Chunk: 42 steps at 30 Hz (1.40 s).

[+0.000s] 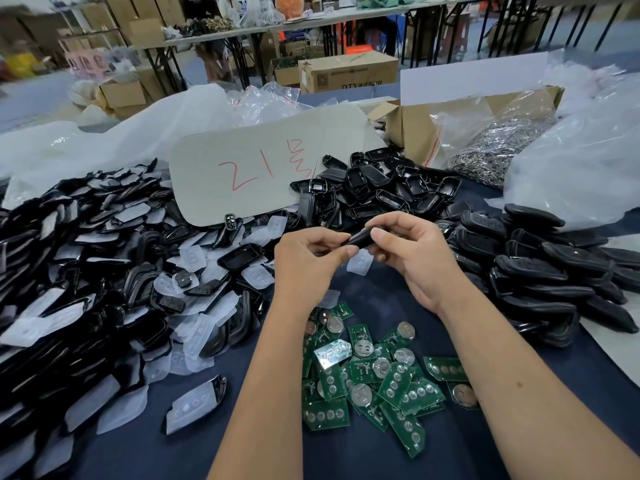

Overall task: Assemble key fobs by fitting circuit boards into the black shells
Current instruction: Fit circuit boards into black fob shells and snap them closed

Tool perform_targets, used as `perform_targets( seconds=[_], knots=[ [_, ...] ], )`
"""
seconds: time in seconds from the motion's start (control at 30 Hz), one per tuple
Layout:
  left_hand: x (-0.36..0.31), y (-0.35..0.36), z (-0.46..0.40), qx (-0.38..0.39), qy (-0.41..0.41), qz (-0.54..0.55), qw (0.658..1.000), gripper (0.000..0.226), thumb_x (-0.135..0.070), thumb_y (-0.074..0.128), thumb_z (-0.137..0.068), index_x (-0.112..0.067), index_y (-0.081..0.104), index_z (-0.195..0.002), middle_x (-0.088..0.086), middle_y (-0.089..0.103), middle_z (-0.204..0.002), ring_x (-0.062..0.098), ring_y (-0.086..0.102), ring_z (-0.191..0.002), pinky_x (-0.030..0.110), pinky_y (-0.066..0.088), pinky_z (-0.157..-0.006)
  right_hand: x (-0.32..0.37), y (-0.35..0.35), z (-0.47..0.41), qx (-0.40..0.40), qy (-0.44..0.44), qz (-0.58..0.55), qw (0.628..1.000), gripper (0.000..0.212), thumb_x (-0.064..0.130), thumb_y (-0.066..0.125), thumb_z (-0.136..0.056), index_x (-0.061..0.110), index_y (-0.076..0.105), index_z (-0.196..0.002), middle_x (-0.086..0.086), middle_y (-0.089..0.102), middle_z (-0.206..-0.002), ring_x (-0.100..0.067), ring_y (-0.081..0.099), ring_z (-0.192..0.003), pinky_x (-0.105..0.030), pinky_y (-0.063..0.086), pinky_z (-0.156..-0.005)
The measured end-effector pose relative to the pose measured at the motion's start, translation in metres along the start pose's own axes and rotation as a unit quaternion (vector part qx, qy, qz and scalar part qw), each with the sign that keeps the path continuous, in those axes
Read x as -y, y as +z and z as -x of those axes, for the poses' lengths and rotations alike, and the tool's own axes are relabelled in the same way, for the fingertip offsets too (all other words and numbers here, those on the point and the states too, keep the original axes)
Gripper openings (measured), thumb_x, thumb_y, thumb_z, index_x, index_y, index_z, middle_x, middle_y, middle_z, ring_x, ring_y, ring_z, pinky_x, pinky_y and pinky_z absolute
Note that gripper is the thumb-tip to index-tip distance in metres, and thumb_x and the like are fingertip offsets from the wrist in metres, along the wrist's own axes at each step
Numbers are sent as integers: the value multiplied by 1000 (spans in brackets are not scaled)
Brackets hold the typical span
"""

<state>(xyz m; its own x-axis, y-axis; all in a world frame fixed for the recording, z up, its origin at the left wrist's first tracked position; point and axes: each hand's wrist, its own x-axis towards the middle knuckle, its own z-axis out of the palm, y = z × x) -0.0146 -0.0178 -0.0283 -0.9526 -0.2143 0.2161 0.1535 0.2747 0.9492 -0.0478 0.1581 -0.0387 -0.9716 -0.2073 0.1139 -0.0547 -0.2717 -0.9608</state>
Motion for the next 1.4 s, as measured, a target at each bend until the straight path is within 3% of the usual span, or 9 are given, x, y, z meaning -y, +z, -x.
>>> perform_targets(
  seconds=[0.3, 0.5, 0.6, 0.77, 0.83, 0.97, 1.07, 1.27, 1.4],
  knots=[
    [2, -6, -1, 36, -14, -1, 999, 22, -3, 90, -76, -22, 78, -78, -8, 71, -66, 5, 64, -64, 18, 54, -66, 1, 0, 3, 6, -32, 57, 998, 14, 1, 71, -95, 13, 78, -97, -12, 68, -83, -19, 60, -74, -25, 52, -68],
    [1, -10, 1, 48, 15, -57, 997, 22, -6, 92, -73, -21, 77, -78, -4, 76, -75, 10, 71, -70, 27, 59, -72, 3, 6, 7, -3, -77, 156, 985, 17, 0, 73, -93, 15, 79, -95, 5, 68, -69, -13, 60, -66, -27, 53, -66],
    [-3, -7, 2, 46, 46, -75, 995, 28, -8, 93, -70, -21, 76, -88, -5, 76, -79, 12, 73, -78, 31, 61, -78, 5, 10, 8, 13, -100, 187, 977, 16, -2, 75, -90, 12, 80, -95, 2, 75, -84, -23, 66, -75, -37, 57, -76],
    [-6, -4, 2, 44, 47, -97, 993, 38, -7, 95, -67, -26, 69, -87, -7, 72, -73, 6, 68, -65, 23, 58, -69, 5, 10, 10, 19, -121, 228, 966, 18, 1, 82, -84, 15, 81, -96, 6, 76, -89, -10, 69, -74, -19, 51, -70],
    [-7, -3, 0, 37, 42, -91, 994, 39, -7, 96, -66, -29, 71, -86, -9, 71, -73, 4, 65, -63, 20, 57, -67, 4, 10, 9, 18, -124, 214, 969, 21, 2, 82, -85, 16, 80, -100, 2, 77, -90, -12, 69, -75, -20, 53, -70],
    [-8, -1, -1, 16, -2, -1, 1000, 40, -3, 94, -69, -31, 74, -90, -11, 65, -68, 9, 71, -68, 27, 62, -73, 4, 10, 5, -10, -78, 111, 991, 25, 7, 73, -95, 14, 72, -119, -5, 73, -93, -19, 64, -75, -28, 55, -69],
    [-8, -2, 1, 15, -41, 94, 995, 30, 0, 91, -73, -23, 74, -82, -3, 67, -72, 17, 71, -73, 37, 64, -73, 1, 10, 4, -8, -58, 132, 989, 11, 14, 67, -101, 18, 77, -103, 7, 70, -74, -7, 62, -67, -19, 50, -62],
    [-10, 0, 4, 58, -93, 258, 960, 24, 12, 79, -78, -6, 64, -82, 19, 72, -89, 25, 76, -80, 31, 64, -70, 1, 10, 5, 8, -48, 117, 992, 12, 25, 74, -95, 21, 82, -87, 2, 55, -59, -10, 47, -57, -20, 41, -52],
    [-10, 0, 4, 91, -113, 317, 937, 27, 6, 80, -70, -1, 59, -85, 19, 72, -89, 28, 77, -84, 30, 64, -71, 1, 7, 4, 20, -27, 66, 997, 14, 24, 76, -92, 18, 81, -81, 5, 49, -57, -12, 34, -52, -21, 30, -48]
  ],
)
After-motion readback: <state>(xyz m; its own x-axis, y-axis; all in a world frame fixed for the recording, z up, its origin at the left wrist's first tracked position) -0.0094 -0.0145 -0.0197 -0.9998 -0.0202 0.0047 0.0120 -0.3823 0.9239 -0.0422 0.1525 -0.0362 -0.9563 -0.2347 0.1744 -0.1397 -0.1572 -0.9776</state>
